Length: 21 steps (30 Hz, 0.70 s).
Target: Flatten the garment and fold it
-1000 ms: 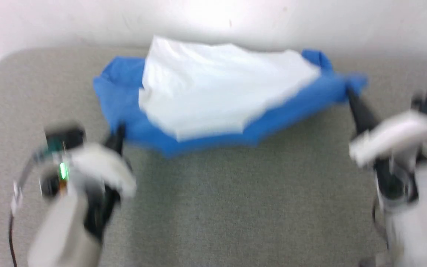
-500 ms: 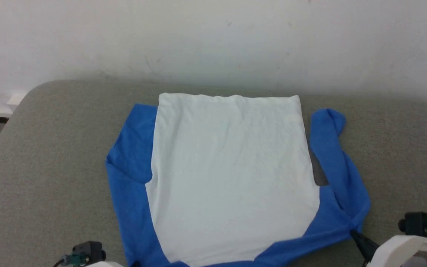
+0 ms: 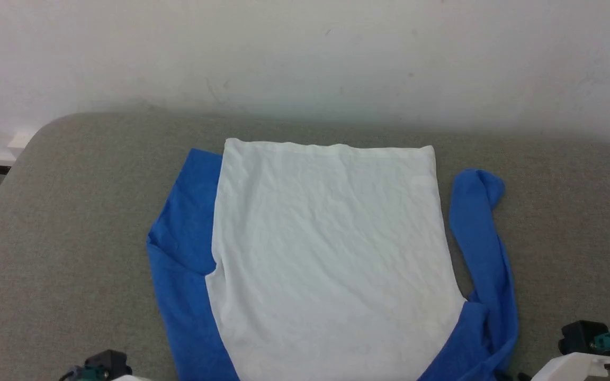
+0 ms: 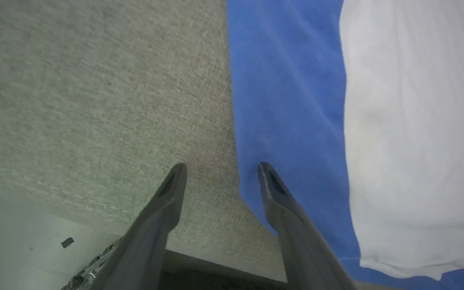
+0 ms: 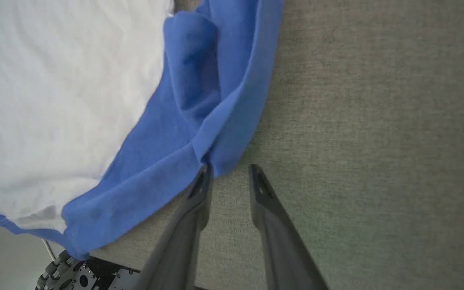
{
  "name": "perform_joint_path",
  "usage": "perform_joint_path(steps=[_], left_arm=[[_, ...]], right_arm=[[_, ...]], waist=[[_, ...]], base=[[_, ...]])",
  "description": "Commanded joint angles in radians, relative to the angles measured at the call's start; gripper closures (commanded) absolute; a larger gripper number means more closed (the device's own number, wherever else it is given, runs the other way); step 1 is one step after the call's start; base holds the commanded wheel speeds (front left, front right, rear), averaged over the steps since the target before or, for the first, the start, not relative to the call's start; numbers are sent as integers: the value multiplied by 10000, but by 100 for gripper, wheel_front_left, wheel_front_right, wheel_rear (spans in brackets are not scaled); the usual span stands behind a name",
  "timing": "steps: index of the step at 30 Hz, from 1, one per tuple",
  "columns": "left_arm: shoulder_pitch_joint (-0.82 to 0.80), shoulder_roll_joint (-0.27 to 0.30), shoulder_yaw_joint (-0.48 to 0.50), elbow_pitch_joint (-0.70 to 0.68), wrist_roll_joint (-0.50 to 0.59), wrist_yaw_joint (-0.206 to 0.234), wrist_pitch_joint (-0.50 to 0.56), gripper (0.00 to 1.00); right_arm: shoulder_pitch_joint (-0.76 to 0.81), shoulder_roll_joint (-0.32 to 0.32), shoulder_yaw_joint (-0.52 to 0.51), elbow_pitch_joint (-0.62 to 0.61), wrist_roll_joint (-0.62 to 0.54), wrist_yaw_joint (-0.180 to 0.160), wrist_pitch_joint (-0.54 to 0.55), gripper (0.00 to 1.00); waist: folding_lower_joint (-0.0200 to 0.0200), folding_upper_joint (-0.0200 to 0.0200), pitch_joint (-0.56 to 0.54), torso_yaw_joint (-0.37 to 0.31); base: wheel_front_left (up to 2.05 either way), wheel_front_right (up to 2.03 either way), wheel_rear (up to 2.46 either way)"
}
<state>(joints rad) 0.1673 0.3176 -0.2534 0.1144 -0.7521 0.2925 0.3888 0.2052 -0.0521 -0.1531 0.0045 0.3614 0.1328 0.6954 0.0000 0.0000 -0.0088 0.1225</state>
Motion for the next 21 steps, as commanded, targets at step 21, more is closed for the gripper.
perform_joint_path(steps=[21], left_arm=[[-1571, 628, 1834, -1838, 2224, -348, -6217, 0]], right_arm=[[-4578, 17, -2073, 553, -969, -21, -1231, 0]], waist=[[0, 0, 1067, -181]], base=[[0, 0, 0]])
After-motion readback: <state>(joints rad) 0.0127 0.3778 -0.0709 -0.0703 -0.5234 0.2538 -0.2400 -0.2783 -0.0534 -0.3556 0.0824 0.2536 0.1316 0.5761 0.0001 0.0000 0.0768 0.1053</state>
